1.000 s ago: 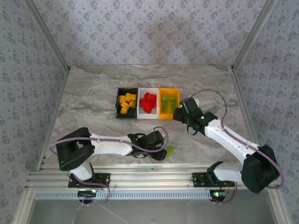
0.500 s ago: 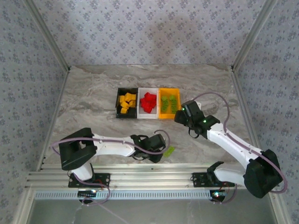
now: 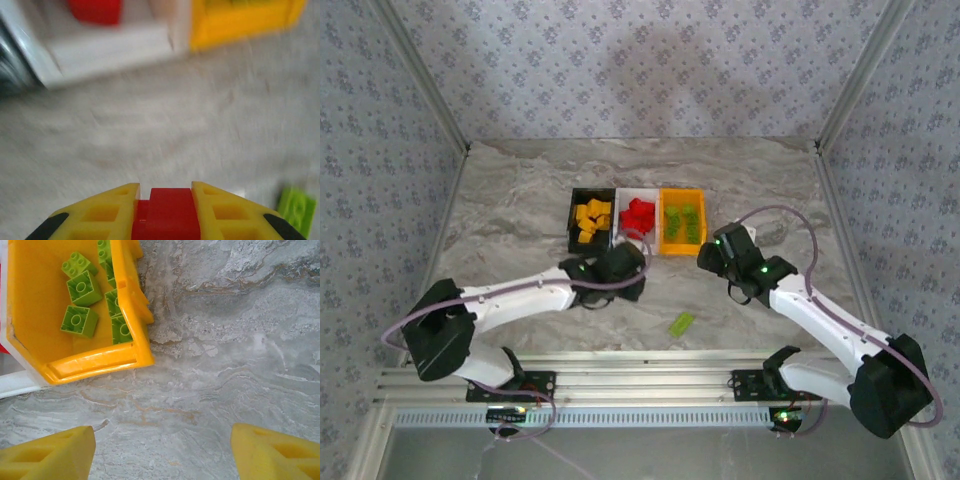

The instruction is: Sort the legos into containers by color

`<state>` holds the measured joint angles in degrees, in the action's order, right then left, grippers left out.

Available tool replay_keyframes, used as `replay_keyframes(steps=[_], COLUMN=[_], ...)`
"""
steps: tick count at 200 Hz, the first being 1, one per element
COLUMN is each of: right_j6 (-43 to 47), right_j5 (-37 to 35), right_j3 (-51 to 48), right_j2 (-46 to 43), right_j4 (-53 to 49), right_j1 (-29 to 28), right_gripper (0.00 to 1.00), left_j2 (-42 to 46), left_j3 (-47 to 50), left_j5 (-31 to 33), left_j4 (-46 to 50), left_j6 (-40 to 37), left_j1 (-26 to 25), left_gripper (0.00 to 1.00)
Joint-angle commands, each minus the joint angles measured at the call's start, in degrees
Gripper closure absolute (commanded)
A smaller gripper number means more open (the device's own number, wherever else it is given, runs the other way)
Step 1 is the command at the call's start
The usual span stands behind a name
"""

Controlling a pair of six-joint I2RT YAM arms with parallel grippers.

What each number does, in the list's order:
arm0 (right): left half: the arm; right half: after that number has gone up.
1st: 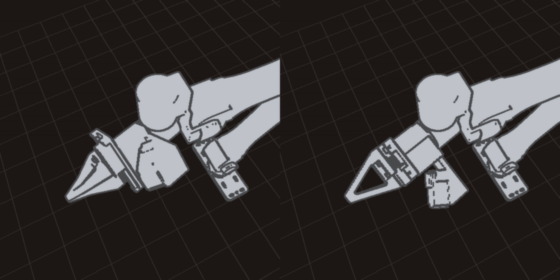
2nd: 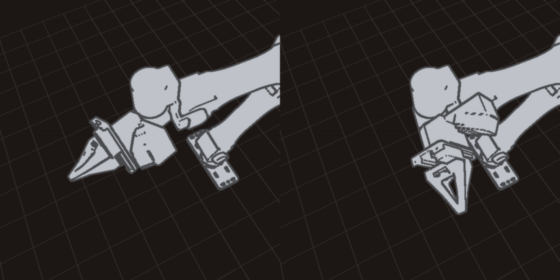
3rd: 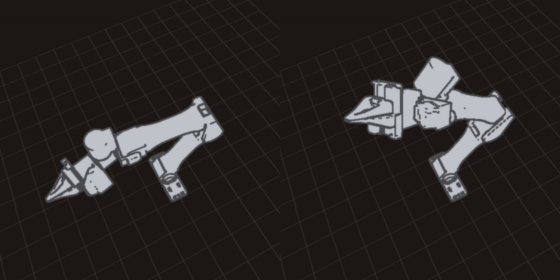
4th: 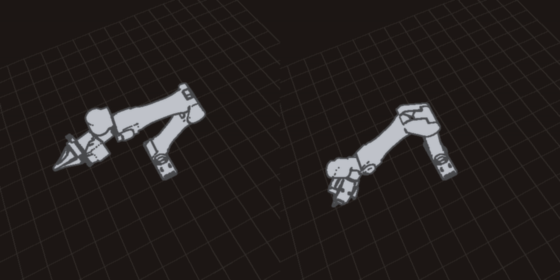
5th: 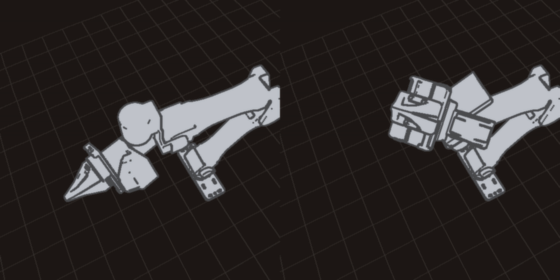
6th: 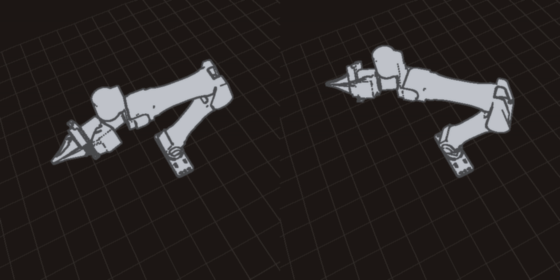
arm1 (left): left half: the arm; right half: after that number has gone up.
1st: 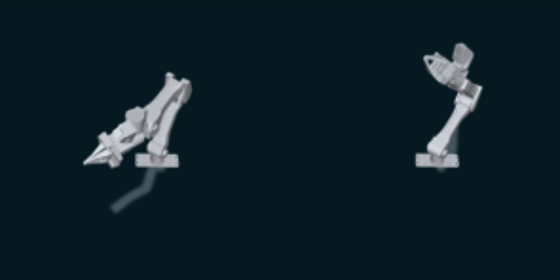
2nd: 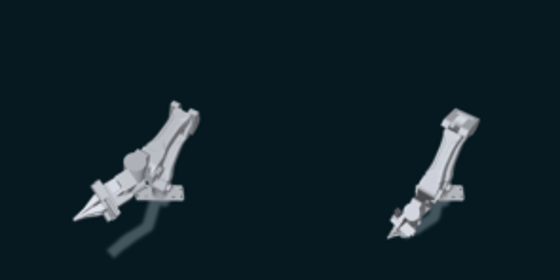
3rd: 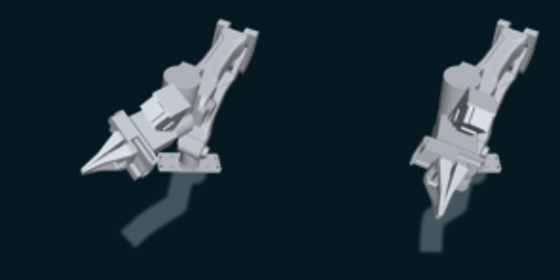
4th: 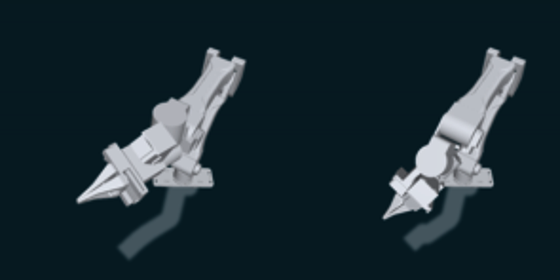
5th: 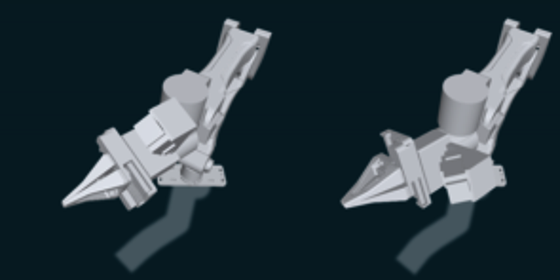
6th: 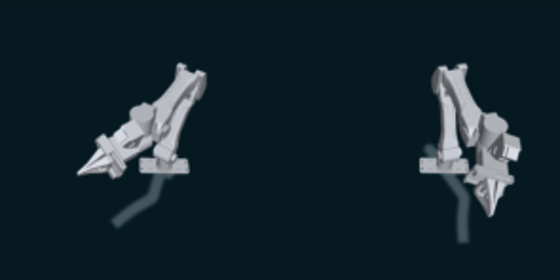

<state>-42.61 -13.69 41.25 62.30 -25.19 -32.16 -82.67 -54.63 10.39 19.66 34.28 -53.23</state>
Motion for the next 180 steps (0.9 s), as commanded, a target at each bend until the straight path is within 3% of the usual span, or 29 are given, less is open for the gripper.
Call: replay_keyframes(steps=[1, 79, 109, 146, 180], right_j6=[-1.31, -0.82, -0.89, -2.8, -10.03], right_j5=[-0.92, 0.73, 0.9, 0.74, -1.18], right_j3=[-0.87, -2.8, -3.1, -4.57, -6.34], right_j2=[-1.68, -2.91, -2.27, -3.06, -2.93], right_j4=[-1.86, -2.74, -3.56, -2.07, -1.32], right_j1=[-0.69, -2.5, -4.27, -6.52, -11.33], right_gripper=[0.27, 0.26, 0.26, 0.24, 0.22], left_j2=[-2.12, -23.54, -27.72, -25.69, -14.9], left_j3=[-6.3, -27.22, -31.76, -29.82, -23.62], left_j5=[1.43, 2.07, 0.16, -1.07, -2.43], left_j4=[-3.15, -1.16, -0.33, -1.48, -5.4], left_j6=[-3.64, -4.93, -5.26, -3.65, -2.08], left_j1=[4.18, 11.36, 11.65, 11.35, 10.63], left_gripper=[0.73, 0.71, 0.63, 0.39, 0.25])
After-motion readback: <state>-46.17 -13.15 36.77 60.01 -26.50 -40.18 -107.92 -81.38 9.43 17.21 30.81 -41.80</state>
